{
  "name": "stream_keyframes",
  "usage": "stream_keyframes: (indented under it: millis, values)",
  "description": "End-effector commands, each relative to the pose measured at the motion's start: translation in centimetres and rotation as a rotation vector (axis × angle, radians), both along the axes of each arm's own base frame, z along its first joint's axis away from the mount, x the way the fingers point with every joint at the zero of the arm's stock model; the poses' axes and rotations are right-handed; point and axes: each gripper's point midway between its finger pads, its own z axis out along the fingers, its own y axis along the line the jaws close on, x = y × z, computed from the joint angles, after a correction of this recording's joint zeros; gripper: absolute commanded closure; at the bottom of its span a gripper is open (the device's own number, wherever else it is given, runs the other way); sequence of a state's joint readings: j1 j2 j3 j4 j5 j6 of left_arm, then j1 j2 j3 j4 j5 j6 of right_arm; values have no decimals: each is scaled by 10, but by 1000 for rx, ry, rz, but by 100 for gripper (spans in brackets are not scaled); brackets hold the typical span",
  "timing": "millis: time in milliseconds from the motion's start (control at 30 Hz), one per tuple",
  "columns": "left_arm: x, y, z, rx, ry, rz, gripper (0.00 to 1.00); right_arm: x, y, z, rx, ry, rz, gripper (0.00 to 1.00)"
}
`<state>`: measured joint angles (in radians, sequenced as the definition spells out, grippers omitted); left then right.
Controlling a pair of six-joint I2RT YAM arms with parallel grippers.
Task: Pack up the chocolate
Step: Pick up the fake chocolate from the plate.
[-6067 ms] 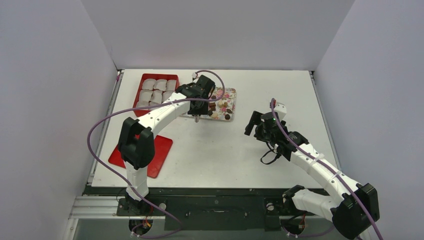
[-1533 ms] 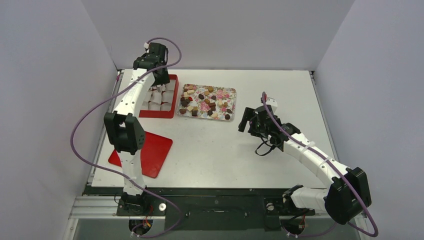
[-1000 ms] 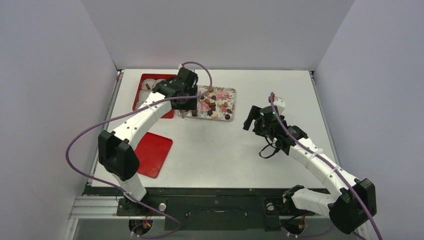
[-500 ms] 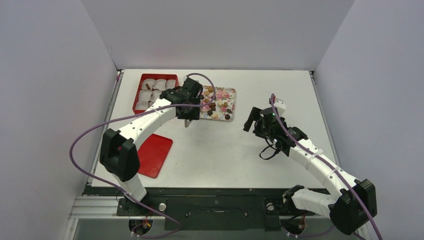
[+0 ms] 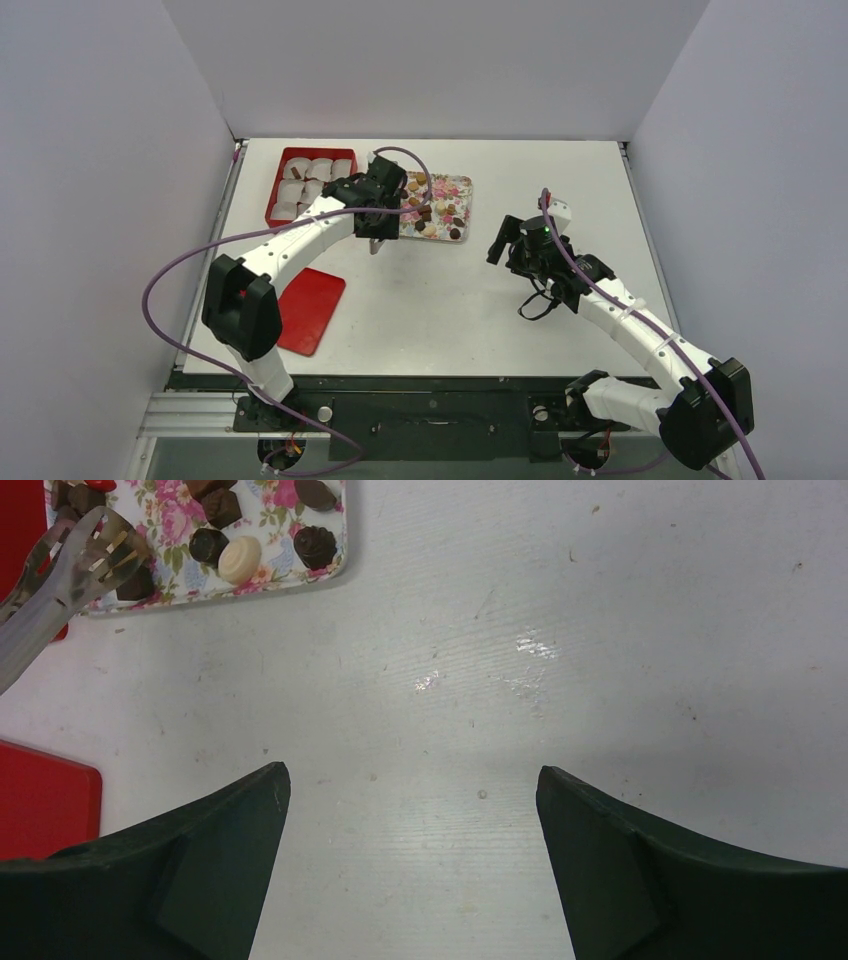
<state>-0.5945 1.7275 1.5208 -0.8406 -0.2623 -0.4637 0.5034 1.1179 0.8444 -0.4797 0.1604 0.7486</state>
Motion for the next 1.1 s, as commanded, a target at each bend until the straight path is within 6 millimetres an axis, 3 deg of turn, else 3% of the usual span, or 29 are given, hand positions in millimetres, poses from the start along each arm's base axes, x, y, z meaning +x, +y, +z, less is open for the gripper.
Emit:
stream_keyframes:
  millis: [0, 733, 1067]
  values:
    - [14, -7, 12, -21, -60, 12, 61, 5, 0, 6, 21, -36, -15, 11]
    - [27, -17, -2, -5, -39, 0, 66, 3, 0, 3, 28, -33, -14, 11]
    - [28, -16, -5, 10, -35, -1, 75, 4, 1, 4, 32, -36, -15, 11]
